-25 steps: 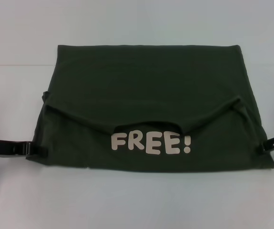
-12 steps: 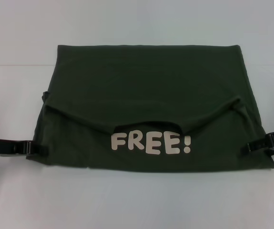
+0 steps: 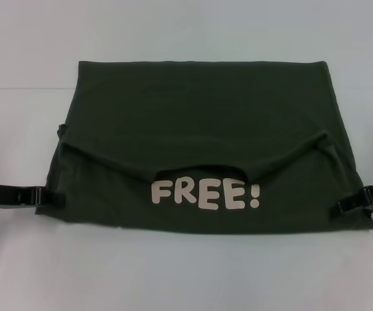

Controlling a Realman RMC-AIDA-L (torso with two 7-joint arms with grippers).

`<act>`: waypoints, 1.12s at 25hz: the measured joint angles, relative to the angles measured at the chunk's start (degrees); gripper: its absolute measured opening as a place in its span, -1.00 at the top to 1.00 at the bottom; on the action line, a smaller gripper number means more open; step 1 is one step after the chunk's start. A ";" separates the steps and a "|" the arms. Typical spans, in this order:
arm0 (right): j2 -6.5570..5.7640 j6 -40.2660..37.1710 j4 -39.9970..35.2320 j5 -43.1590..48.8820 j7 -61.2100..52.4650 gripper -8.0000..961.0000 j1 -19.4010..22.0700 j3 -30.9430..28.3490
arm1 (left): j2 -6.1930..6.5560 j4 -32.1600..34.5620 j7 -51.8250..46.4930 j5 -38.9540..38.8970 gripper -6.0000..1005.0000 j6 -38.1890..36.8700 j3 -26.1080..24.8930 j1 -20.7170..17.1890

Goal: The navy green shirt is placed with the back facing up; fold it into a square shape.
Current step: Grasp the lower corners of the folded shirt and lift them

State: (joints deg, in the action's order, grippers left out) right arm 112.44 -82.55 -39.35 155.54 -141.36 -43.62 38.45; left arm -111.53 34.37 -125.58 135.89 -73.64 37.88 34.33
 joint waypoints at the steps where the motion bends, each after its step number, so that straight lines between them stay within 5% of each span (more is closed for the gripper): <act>1: 0.00 0.10 -0.27 0.08 -0.04 -0.79 0.09 0.20 | 0.00 0.00 0.05 -0.01 0.92 0.00 -0.08 0.06; 7: -0.17 0.12 -0.14 0.08 0.12 -0.35 0.25 0.65 | 0.01 0.00 0.06 -0.02 0.92 0.00 -0.17 0.19; 10: -0.19 0.12 -0.11 -0.11 0.38 0.08 0.24 0.66 | 0.01 0.00 0.08 -0.02 0.92 -0.01 -0.18 0.20; 28: -0.78 -2.56 -0.61 -0.28 2.22 0.91 0.36 0.57 | 0.86 0.00 -0.23 0.02 0.92 -2.06 -1.55 0.18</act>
State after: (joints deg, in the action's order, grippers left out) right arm 111.66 -85.11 -39.97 155.27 -139.15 -43.25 39.02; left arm -110.67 34.36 -125.81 135.91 -75.70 36.33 34.51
